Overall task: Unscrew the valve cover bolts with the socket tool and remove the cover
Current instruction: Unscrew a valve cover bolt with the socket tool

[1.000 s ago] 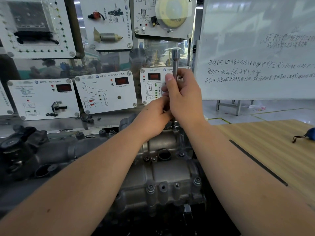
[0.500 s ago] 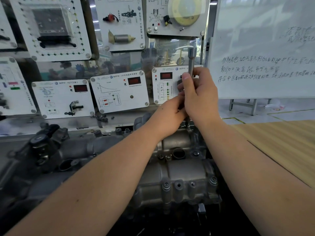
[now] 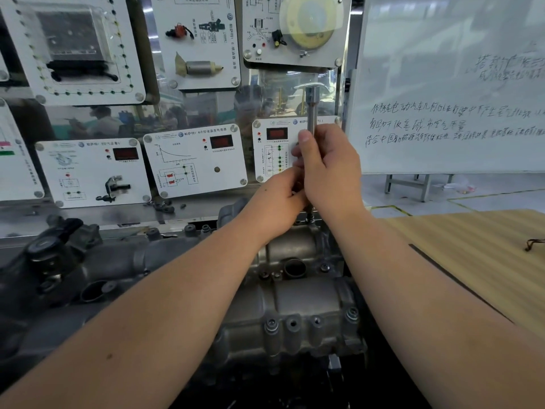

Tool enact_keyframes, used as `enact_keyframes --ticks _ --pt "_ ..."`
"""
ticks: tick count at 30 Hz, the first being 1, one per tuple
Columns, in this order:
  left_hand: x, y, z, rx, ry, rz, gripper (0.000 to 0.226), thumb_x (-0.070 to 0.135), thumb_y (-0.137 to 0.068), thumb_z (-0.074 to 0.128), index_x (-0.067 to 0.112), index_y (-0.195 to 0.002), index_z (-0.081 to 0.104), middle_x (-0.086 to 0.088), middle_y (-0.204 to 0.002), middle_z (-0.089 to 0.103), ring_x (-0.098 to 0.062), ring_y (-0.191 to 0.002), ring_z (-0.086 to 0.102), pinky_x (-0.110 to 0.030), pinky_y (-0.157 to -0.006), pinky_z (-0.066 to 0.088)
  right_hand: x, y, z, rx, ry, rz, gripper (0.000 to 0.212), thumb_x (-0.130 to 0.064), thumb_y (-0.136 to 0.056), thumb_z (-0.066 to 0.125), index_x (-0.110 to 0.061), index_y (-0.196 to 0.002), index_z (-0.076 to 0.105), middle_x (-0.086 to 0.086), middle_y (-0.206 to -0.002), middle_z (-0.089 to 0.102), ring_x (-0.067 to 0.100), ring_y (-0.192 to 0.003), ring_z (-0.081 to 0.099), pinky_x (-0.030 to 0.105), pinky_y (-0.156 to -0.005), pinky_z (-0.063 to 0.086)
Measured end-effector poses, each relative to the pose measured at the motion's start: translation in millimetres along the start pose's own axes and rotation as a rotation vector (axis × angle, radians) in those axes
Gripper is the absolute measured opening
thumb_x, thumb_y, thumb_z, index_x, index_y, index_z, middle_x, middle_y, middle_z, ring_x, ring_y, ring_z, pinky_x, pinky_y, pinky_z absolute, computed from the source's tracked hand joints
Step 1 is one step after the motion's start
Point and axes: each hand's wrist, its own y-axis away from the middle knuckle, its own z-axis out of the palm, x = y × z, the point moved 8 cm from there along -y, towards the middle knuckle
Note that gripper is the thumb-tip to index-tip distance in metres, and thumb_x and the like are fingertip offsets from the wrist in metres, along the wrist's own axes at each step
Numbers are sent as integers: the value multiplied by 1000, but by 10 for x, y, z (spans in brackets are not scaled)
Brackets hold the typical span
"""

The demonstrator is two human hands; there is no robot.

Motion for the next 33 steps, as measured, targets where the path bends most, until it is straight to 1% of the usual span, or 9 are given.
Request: enact_keyframes --ticks 3,5,10,13,16,20,24,29,33 --pt "-9 22 -8 -3 23 -5 25 11 -102 51 31 -91 61 11 -70 67 -2 -56 53 -24 -52 42 -3 -2 34 -28 36 -1 24 -33 -107 44 -23 -94 62 -13 -82 70 1 -73 64 11 -66 46" --pt "2 37 -7 -19 8 -11 25 11 -103 49 29 -90 61 15 -58 61 -1 -48 46 -15 -47 34 6 -5 45 -34 26 9 26 -33 -108 40 -25 -95 61 -13 -82 70 0 -71 63 18 -68 48" --pt "28 22 -1 -18 -29 5 12 13 -101 53 20 -102 63 -7 -90 72 -24 -82 65 -38 -72 50 35 3 14 -10 -50 30 9 -41 -102 52 -33 -104 55 -13 -80 74 -2 -75 69 23 -73 54" --pt "37 33 -13 -4 -13 7 16 11 -100 55 25 -103 61 1 -90 71 -17 -83 65 -32 -74 51 26 3 4 1 -12 19 9 -37 -102 54 -35 -93 55 -16 -80 72 -3 -77 67 13 -69 50" --pt "15 32 -7 -3 -4 -22 17 12 -102 51 21 -101 65 -13 -94 72 -26 -81 65 -46 -78 52 3 -6 15 -11 23 10 23 -34 -106 46 -23 -93 61 -16 -82 70 -1 -73 64 10 -65 45" --pt "25 39 9 -28 -18 -27 18 15 -104 49 11 -109 66 -19 -100 72 -40 -97 65 -53 -85 51 4 6 27 -23 -46 27 24 -36 -105 41 -28 -94 61 -12 -81 72 0 -66 64 28 -70 53" --pt "32 26 -5 -18 -46 -12 13 14 -103 52 17 -108 63 -10 -93 72 -32 -89 66 -44 -77 51 35 14 19 -15 -72 47 10 -41 -100 55 -33 -106 56 -13 -83 75 1 -79 70 30 -77 56" --pt "-9 16 -14 1 -15 -20 17 10 -101 52 22 -103 65 9 -81 71 -11 -69 63 -27 -60 49 20 -5 31 -24 37 35 19 -33 -106 47 -23 -98 60 -18 -83 70 -4 -75 65 7 -65 45" --pt "-5 38 -14 -14 2 -46 26 12 -102 49 30 -89 63 11 -69 70 -3 -56 50 -19 -54 40 12 -10 38 -33 17 40 25 -32 -108 40 -23 -100 62 -14 -85 72 -1 -70 64 18 -69 50"
